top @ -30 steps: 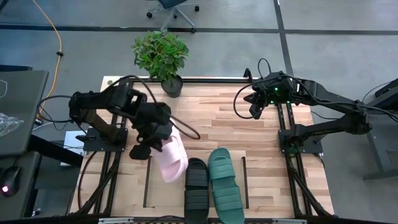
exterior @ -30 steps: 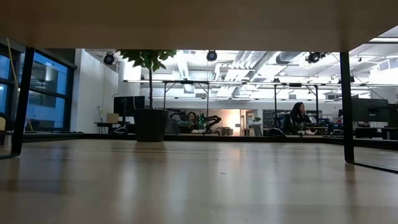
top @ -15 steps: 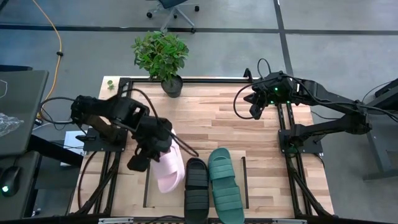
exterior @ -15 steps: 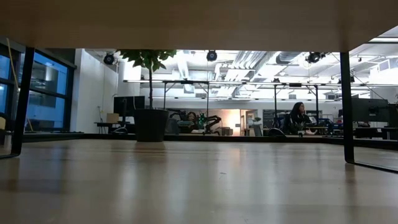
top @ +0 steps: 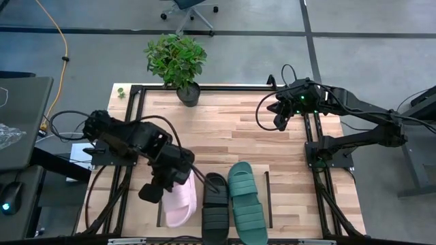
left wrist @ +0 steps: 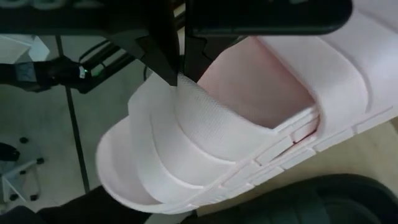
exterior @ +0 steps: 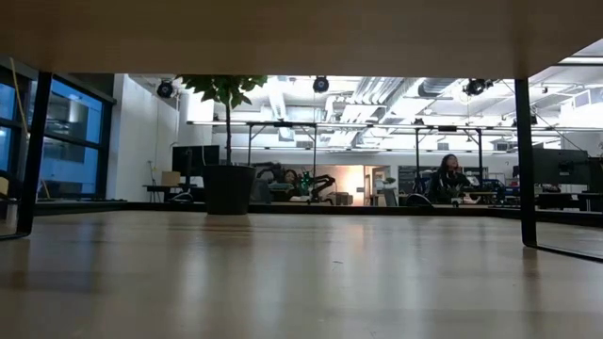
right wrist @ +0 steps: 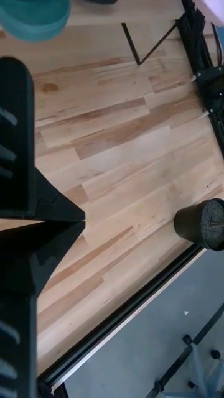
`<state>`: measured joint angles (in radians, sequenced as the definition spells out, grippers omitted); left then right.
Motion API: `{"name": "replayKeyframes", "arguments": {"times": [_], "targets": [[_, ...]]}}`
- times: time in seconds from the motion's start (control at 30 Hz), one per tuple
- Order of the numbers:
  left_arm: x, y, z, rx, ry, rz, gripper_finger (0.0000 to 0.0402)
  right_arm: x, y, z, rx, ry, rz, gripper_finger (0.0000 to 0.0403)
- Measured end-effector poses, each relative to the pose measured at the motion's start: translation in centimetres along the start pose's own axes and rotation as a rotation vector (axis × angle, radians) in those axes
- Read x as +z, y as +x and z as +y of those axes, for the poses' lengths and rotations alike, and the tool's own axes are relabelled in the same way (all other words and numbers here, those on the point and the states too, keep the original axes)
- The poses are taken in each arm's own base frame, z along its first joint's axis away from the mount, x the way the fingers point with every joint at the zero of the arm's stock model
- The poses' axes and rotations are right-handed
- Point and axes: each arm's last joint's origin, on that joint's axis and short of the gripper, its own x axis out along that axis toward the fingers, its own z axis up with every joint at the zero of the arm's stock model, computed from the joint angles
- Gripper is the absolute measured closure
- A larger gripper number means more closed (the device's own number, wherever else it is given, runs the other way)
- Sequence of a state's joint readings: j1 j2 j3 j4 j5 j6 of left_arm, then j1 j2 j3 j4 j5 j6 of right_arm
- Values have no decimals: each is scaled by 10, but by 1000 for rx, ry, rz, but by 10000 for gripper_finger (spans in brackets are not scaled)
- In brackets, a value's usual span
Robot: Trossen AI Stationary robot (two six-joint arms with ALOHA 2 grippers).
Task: Pick and place slides into the shelf
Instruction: Put the pink pair of slides on the shelf
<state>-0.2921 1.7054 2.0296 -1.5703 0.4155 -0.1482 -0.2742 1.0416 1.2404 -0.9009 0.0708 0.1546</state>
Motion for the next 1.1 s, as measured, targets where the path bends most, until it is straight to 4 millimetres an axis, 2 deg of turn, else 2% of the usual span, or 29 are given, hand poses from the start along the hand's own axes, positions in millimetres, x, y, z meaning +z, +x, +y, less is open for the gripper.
{"name": "replayKeyframes", "arguments": {"times": [0.7,1.1], "targets": [[9,19,-2,-51,-86,64,402,0,0,0,18,-42,3,403],[15,20,-7,-61,-108,-5,402,0,0,1,21,-61,3,403]]}}
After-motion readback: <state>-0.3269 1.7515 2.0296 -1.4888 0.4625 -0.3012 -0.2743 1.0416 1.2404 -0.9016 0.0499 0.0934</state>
